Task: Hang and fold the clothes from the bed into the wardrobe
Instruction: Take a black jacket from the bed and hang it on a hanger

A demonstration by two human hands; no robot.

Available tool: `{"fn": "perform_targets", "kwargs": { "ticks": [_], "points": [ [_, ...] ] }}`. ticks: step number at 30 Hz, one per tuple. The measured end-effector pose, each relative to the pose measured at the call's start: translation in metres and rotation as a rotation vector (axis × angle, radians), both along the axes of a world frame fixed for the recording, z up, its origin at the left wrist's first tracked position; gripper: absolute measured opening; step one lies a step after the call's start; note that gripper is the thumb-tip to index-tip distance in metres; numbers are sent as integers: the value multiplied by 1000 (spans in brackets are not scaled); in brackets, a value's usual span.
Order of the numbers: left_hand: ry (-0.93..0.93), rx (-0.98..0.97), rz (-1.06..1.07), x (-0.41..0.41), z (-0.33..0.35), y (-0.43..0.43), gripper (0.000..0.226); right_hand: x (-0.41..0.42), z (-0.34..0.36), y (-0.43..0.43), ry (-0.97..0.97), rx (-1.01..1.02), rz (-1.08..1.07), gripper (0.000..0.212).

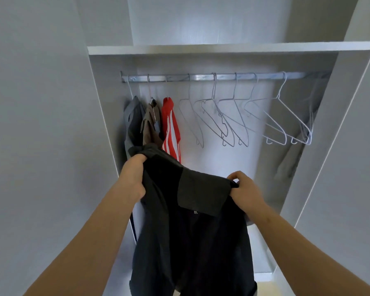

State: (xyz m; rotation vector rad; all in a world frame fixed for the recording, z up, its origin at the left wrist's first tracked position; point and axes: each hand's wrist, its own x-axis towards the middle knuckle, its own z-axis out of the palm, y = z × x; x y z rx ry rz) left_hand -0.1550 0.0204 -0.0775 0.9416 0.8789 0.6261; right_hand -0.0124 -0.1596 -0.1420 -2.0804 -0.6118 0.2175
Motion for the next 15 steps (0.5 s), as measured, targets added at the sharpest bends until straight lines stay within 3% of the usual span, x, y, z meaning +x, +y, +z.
{"fn": "perform_targets", "kwargs": {
  "ticks": [5,10,15],
  "points": [
    [-156,-27,62,33,9,23,17,29,-4,39,101,-21,152,24],
    [-199,16,65,71,16,44,14,67,1,73,218,-58,305,28],
    [-138,32,101,116,25,66,17,121,21,111,282,141,252,17]
  ]
}}
